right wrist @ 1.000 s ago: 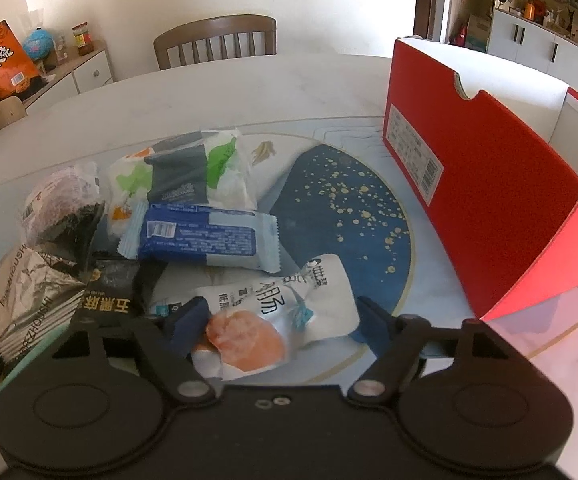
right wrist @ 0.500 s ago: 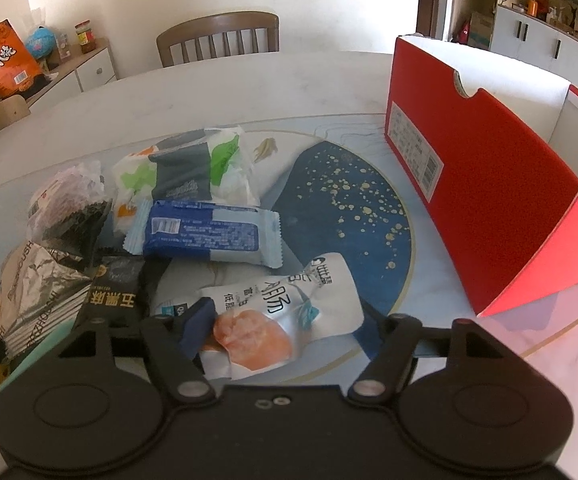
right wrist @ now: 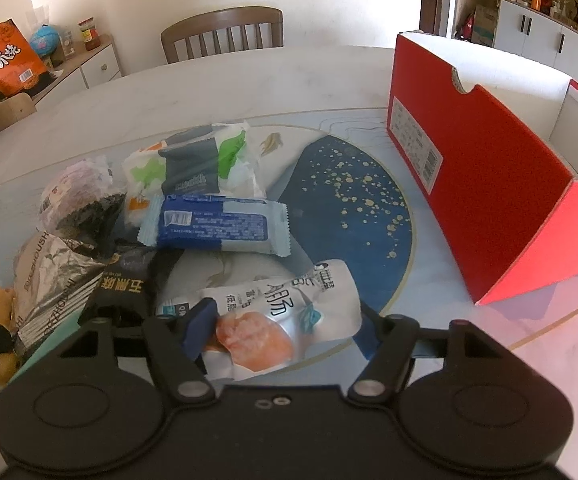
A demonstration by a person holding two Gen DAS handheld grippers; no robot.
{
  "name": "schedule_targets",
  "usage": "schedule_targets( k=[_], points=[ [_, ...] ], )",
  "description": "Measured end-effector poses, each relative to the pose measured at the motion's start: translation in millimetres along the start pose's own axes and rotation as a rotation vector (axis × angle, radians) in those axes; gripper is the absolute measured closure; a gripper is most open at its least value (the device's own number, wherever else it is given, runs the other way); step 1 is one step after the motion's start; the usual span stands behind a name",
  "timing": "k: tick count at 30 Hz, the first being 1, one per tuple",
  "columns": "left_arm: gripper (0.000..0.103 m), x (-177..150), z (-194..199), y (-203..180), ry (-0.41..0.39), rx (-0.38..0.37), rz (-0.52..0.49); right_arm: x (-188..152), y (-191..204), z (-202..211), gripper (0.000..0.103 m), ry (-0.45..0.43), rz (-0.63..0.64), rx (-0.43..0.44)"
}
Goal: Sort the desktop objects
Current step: 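Lift both held items and carry them over the red shoebox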
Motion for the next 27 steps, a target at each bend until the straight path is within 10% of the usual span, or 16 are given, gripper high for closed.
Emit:
schedule_targets(
  k=[27],
  points=[
    [0.047, 12, 49, -25, -0.066, 0.068, -0.041, 20, -5, 79, 0.033, -0.068, 0.076, 0.076]
  ],
)
Point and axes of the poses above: each gripper's, at about its wrist camera, not at the fingertips, and z roughly against the way its jaws point, y to its left, x to its top, the point moved 2 cm from there along -z, roughly the way its jaws point, and after that the axes turned 6 degrees about y, right-handed, at the moved point
